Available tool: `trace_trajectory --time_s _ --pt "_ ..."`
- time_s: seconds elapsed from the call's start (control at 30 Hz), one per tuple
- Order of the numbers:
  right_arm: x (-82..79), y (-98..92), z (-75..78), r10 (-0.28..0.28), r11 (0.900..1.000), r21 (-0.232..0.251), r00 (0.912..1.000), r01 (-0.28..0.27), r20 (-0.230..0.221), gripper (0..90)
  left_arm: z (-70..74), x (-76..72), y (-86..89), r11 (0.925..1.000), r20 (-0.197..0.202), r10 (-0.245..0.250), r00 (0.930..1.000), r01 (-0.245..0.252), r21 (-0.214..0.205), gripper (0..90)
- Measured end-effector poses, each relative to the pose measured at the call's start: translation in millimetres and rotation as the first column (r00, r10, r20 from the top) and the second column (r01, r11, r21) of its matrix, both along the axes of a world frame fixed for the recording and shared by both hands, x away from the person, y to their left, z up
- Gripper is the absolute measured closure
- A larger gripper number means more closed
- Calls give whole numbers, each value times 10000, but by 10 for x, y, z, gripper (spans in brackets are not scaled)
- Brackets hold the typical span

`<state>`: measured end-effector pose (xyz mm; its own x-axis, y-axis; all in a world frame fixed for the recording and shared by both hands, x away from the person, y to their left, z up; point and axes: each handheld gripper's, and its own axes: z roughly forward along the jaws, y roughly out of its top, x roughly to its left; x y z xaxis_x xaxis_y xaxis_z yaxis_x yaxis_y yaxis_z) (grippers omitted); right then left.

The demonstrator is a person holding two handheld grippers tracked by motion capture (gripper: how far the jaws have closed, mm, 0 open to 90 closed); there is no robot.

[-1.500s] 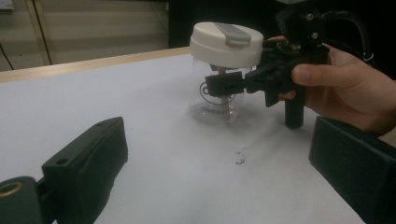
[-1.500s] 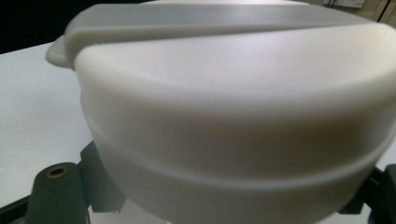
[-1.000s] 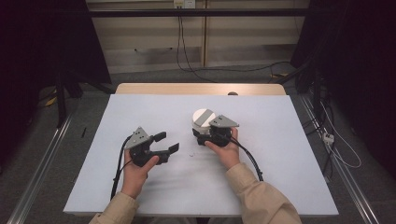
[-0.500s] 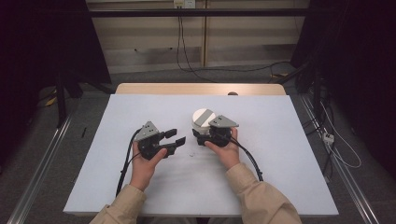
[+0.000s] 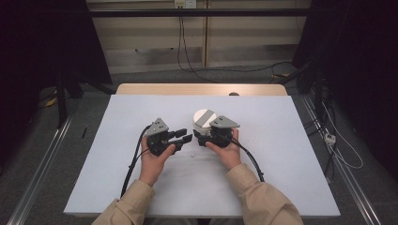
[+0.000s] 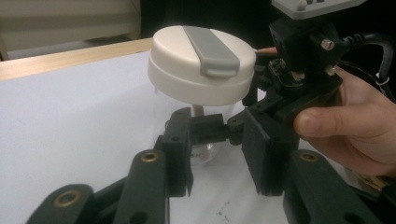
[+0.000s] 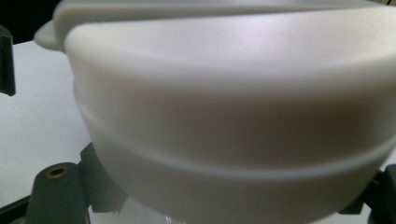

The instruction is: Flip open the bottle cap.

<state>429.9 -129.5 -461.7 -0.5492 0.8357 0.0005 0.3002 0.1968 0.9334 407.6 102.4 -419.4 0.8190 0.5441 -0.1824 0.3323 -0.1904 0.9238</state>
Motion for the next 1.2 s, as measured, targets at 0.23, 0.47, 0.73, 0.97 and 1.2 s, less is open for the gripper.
trace_trajectory --time_s 0.23,0.47,0.73,0.97,1.2 --pt "1 1 0 0 10000 -5 10000 0 -13 187 -1 47 -62 9999 -8 58 10000 -58 102 713" --pt "1 1 -1 3 10000 -4 10000 -3 -27 188 13 81 -108 9997 -43 -79 10000 80 213 787" --pt "2 1 -2 17 10000 -13 10000 -17 -25 187 43 110 -178 9991 -99 -320 9994 323 258 900" --pt "3 2 -2 22 10000 -18 10000 -22 -32 188 61 133 -197 9988 -130 -151 9998 157 469 900" --pt "2 3 -1 21 10000 -34 10000 -21 -39 188 94 140 -258 9975 -65 -157 9999 161 692 900"
